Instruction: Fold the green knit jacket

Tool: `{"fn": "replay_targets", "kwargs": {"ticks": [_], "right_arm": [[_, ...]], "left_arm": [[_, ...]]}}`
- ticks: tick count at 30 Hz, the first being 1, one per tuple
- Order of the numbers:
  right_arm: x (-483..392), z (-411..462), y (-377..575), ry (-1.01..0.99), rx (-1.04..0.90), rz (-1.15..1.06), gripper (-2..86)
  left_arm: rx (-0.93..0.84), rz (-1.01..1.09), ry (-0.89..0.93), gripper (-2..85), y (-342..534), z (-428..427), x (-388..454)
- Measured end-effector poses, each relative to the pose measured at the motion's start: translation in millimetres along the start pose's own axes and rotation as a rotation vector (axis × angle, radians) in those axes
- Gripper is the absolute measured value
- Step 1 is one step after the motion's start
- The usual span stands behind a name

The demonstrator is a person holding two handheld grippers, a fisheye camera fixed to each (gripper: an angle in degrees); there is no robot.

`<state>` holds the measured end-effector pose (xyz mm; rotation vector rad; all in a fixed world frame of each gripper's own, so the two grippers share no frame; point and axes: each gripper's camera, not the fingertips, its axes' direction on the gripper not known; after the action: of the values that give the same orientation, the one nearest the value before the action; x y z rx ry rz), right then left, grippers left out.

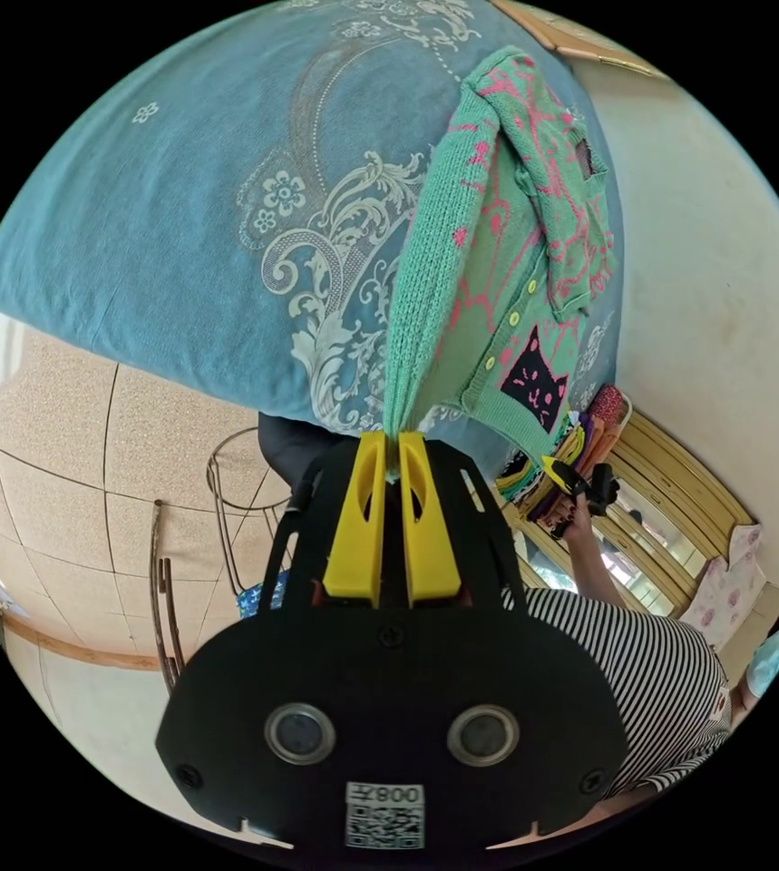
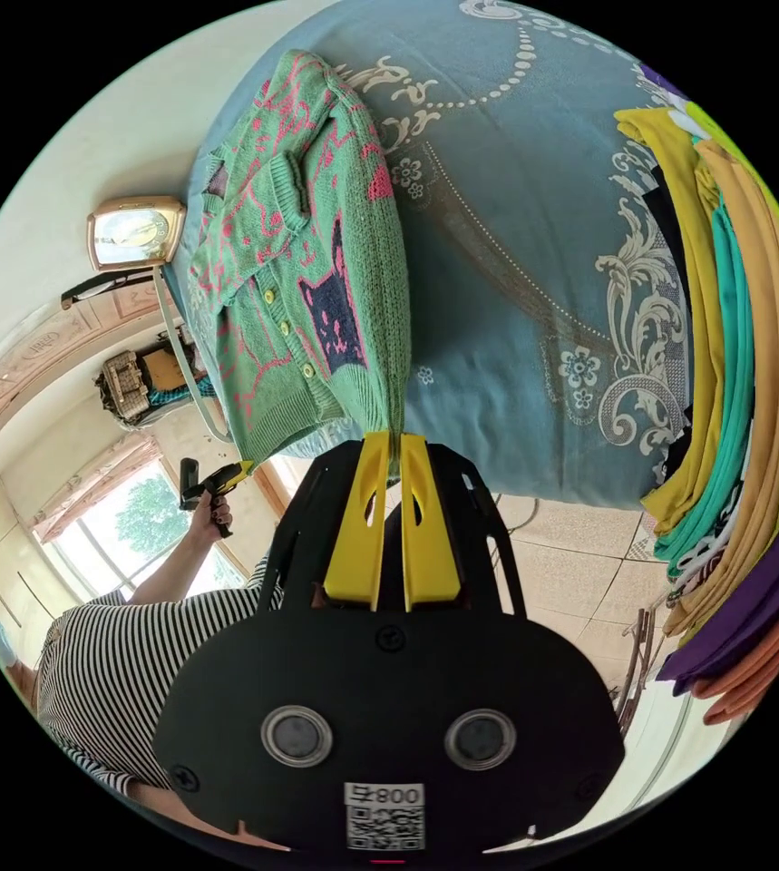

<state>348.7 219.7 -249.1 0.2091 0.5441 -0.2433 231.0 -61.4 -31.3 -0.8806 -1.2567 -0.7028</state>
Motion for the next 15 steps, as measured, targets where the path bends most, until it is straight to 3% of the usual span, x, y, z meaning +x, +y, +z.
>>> {"fn": "replay_targets", "kwargs": {"ticks": [15], "right_arm": [[3.1,4.2,34.7,-0.027,-0.028,-0.061,1.9]], "left_arm": [[-0.010,0.055,0.029,2.5,21.7,-41.9,14.5]]}}
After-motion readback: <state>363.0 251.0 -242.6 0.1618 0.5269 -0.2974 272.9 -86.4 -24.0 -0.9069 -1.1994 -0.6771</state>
